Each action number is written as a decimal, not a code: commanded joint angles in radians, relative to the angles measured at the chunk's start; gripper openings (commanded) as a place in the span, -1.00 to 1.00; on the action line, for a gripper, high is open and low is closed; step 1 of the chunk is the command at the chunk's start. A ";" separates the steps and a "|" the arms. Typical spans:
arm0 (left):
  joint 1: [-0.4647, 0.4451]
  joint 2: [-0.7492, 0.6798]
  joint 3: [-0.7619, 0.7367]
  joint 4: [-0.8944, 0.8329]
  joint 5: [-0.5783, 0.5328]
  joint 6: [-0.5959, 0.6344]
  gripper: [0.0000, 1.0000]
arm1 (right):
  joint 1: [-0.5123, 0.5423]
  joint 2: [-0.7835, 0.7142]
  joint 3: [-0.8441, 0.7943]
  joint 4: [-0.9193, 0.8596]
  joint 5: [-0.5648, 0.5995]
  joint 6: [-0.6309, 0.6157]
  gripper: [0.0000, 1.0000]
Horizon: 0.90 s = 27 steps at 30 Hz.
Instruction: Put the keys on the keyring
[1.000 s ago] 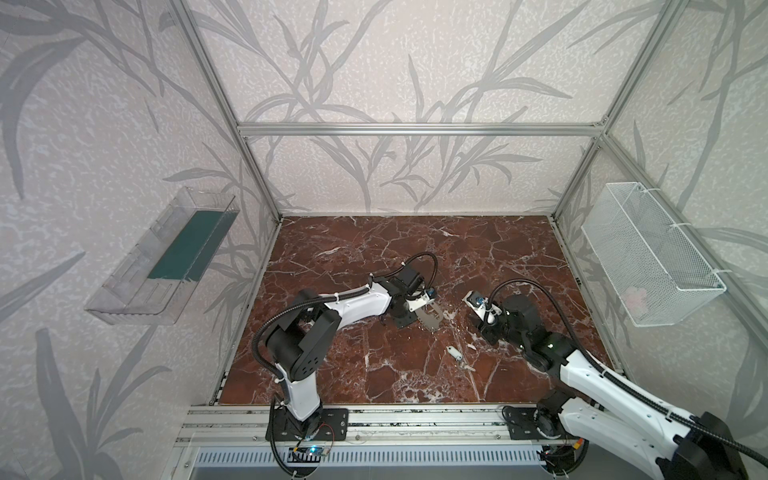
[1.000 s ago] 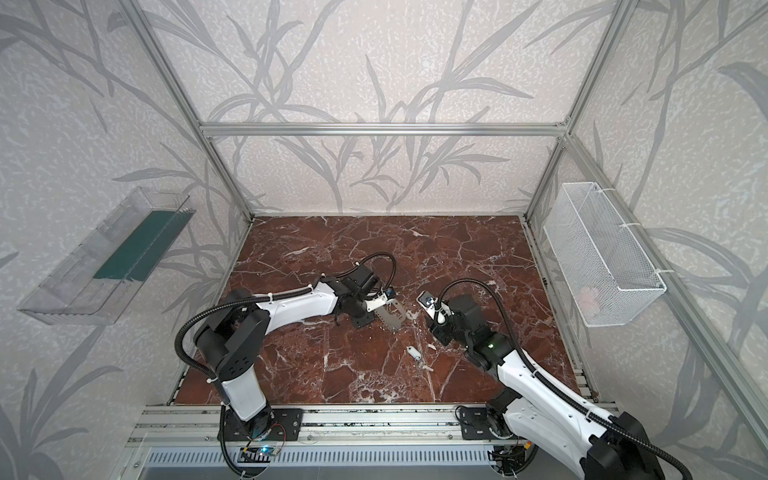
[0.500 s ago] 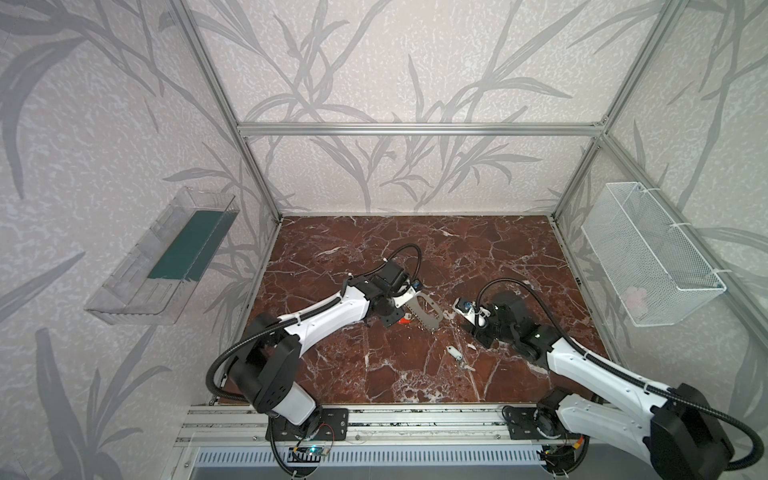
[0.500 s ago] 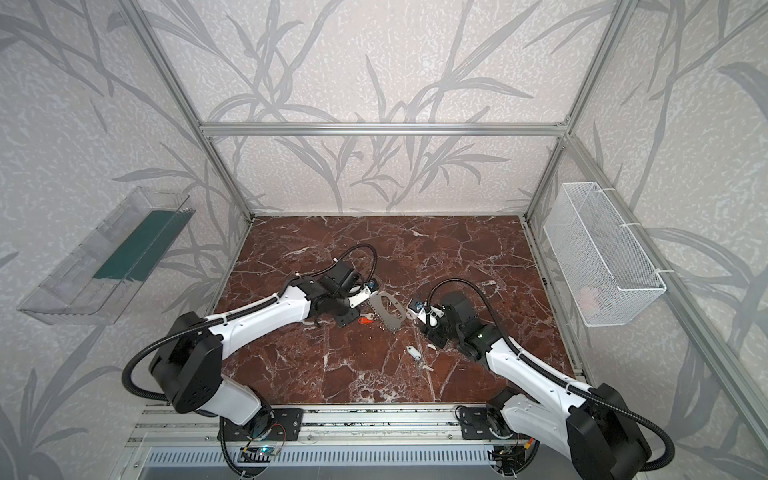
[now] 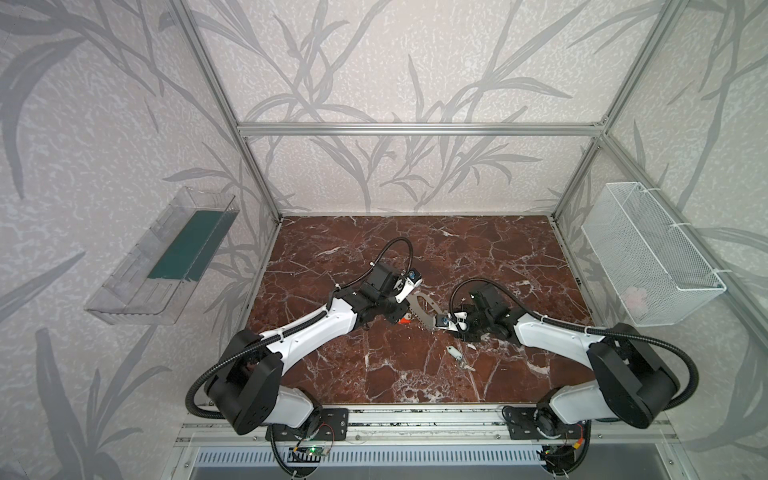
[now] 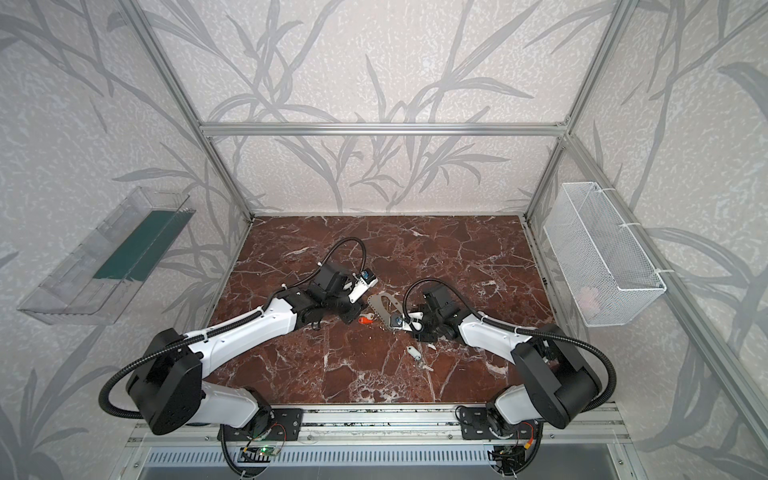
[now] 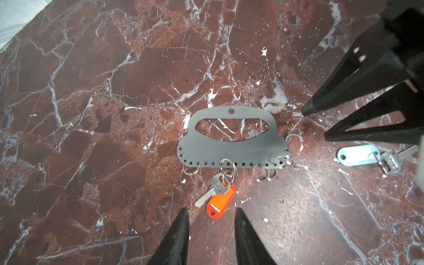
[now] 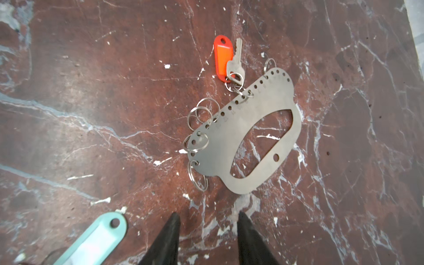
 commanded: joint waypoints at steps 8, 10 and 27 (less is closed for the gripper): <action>0.015 -0.015 -0.023 0.104 0.041 -0.017 -0.31 | 0.031 0.075 0.045 0.026 -0.027 -0.088 -0.36; 0.016 -0.009 -0.026 0.105 0.041 -0.009 -0.31 | 0.033 0.091 0.049 0.024 -0.014 -0.088 -0.39; 0.021 0.027 -0.019 0.102 0.057 0.014 -0.34 | 0.040 0.148 0.095 -0.042 0.022 -0.135 -0.61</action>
